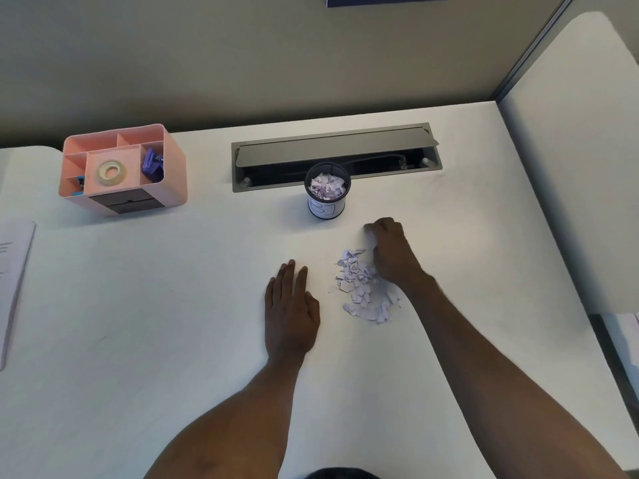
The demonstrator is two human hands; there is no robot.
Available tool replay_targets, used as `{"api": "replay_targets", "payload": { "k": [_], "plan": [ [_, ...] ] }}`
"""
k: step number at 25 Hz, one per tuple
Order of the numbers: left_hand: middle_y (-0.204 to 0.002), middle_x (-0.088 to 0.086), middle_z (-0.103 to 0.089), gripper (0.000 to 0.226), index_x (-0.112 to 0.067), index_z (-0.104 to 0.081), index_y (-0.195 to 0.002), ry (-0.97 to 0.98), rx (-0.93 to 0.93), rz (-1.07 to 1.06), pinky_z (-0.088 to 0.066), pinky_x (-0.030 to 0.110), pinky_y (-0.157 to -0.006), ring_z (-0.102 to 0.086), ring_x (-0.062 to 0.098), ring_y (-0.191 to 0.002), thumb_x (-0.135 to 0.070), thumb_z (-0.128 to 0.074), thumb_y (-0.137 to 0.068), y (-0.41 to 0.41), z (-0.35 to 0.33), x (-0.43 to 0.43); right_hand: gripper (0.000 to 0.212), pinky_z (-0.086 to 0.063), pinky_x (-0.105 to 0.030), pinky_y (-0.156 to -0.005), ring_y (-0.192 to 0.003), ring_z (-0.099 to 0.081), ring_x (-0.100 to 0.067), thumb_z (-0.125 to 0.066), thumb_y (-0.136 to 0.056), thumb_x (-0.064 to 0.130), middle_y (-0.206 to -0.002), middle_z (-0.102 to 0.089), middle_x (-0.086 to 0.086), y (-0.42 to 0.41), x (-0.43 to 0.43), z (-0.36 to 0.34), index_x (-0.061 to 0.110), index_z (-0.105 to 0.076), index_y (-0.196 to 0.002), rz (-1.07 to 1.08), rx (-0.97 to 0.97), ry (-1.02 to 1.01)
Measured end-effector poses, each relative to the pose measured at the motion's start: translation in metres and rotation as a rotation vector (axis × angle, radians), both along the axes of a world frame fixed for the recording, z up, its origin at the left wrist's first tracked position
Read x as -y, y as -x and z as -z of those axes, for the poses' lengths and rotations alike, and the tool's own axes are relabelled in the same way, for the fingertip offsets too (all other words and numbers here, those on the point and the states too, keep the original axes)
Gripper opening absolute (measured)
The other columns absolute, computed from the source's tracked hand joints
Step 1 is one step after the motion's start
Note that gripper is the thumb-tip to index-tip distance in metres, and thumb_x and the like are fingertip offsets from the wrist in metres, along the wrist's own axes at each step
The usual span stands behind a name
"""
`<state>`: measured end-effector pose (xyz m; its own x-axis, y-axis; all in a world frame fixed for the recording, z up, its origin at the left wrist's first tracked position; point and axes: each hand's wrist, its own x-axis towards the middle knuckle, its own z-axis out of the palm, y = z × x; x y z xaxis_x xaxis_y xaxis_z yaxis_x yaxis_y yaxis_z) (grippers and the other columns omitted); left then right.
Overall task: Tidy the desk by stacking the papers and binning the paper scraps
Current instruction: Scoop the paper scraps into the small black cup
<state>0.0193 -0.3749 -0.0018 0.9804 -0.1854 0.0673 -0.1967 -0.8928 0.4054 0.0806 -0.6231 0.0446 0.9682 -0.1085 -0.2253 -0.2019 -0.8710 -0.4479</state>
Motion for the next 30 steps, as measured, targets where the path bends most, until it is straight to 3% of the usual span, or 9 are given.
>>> {"api": "replay_targets", "payload": {
  "k": [4, 6, 7, 9, 12, 17, 22, 28, 30],
  "plan": [
    [-0.168, 0.007, -0.039, 0.052, -0.015, -0.049, -0.154, 0.002, 0.007, 0.001, -0.026, 0.046, -0.129, -0.031, 0.024, -0.158, -0.017, -0.050, -0.102, -0.001, 0.001, 0.001, 0.049, -0.049, -0.044, -0.089, -0.113, -0.047, -0.031, -0.050, -0.077, -0.015, -0.123, -0.050, -0.011, 0.046, -0.017, -0.005, 0.006, -0.059, -0.120, -0.176, -0.047, -0.143],
    [-0.168, 0.007, -0.039, 0.052, -0.015, -0.049, -0.154, 0.003, 0.008, 0.003, -0.025, 0.046, -0.130, -0.031, 0.025, -0.158, -0.017, -0.050, -0.102, -0.001, 0.002, 0.001, 0.036, -0.051, -0.038, -0.084, -0.119, -0.048, -0.027, -0.058, -0.089, 0.007, -0.126, -0.049, -0.004, 0.079, -0.017, -0.012, 0.014, -0.057, -0.124, -0.059, -0.012, -0.154],
    [-0.168, 0.007, -0.038, 0.051, -0.015, -0.049, -0.154, 0.002, 0.005, 0.002, -0.024, 0.046, -0.130, -0.031, 0.024, -0.158, -0.017, -0.049, -0.102, -0.001, 0.003, 0.001, 0.041, -0.051, -0.036, -0.081, -0.122, -0.048, -0.024, -0.066, -0.090, 0.025, -0.129, -0.047, -0.001, 0.094, -0.014, -0.015, 0.018, -0.054, -0.129, 0.050, -0.003, -0.112],
    [-0.168, 0.006, -0.038, 0.051, -0.016, -0.049, -0.154, 0.001, 0.001, -0.003, -0.024, 0.046, -0.130, -0.030, 0.024, -0.158, -0.018, -0.049, -0.103, -0.001, 0.003, 0.001, 0.081, -0.053, -0.036, -0.080, -0.124, -0.046, -0.022, -0.080, -0.075, 0.055, -0.135, -0.042, -0.001, 0.119, -0.009, -0.019, 0.021, -0.044, -0.139, 0.202, -0.107, 0.002],
    [-0.168, 0.007, -0.038, 0.051, -0.016, -0.049, -0.154, 0.002, 0.004, -0.002, -0.025, 0.046, -0.130, -0.031, 0.024, -0.158, -0.018, -0.049, -0.103, 0.000, 0.002, 0.000, 0.117, -0.055, -0.039, -0.078, -0.114, -0.052, -0.030, -0.094, -0.052, 0.056, -0.132, -0.033, -0.006, 0.134, -0.021, -0.013, 0.013, -0.033, -0.142, 0.252, -0.267, 0.002],
    [-0.168, 0.006, -0.038, 0.051, -0.016, -0.048, -0.154, -0.001, 0.001, -0.005, -0.024, 0.045, -0.130, -0.030, 0.024, -0.158, -0.018, -0.048, -0.103, 0.000, 0.002, 0.001, 0.065, -0.056, -0.047, -0.077, -0.084, -0.062, -0.034, -0.090, -0.070, 0.015, -0.117, -0.040, -0.009, 0.107, -0.040, -0.006, 0.008, -0.046, -0.117, 0.384, -0.131, -0.256],
    [-0.168, 0.007, -0.037, 0.052, -0.016, -0.048, -0.154, 0.005, 0.005, 0.001, -0.025, 0.046, -0.130, -0.031, 0.025, -0.158, -0.017, -0.050, -0.102, 0.001, 0.002, 0.000, 0.085, -0.055, -0.039, -0.084, -0.111, -0.052, -0.023, -0.087, -0.071, 0.043, -0.126, -0.040, -0.005, 0.099, -0.048, -0.005, 0.021, -0.041, -0.139, 0.248, -0.081, -0.118],
    [-0.169, 0.006, -0.036, 0.053, -0.016, -0.047, -0.155, 0.000, -0.012, -0.001, -0.024, 0.046, -0.130, -0.029, 0.023, -0.159, -0.017, -0.050, -0.102, 0.000, 0.002, 0.000, 0.004, -0.046, -0.030, -0.058, -0.088, -0.061, -0.026, -0.070, -0.088, 0.012, -0.098, -0.058, -0.004, 0.116, -0.075, 0.007, 0.014, -0.067, -0.090, 0.138, 0.169, 0.131],
    [-0.169, 0.006, -0.036, 0.053, -0.016, -0.048, -0.154, 0.007, -0.009, 0.000, -0.026, 0.047, -0.129, -0.030, 0.024, -0.158, -0.016, -0.051, -0.101, 0.000, 0.003, 0.000, 0.017, -0.041, -0.028, -0.064, -0.080, -0.060, -0.024, -0.063, -0.092, 0.016, -0.087, -0.057, -0.004, 0.111, -0.064, 0.004, 0.010, -0.065, -0.076, 0.208, 0.145, 0.021]
  ]
}}
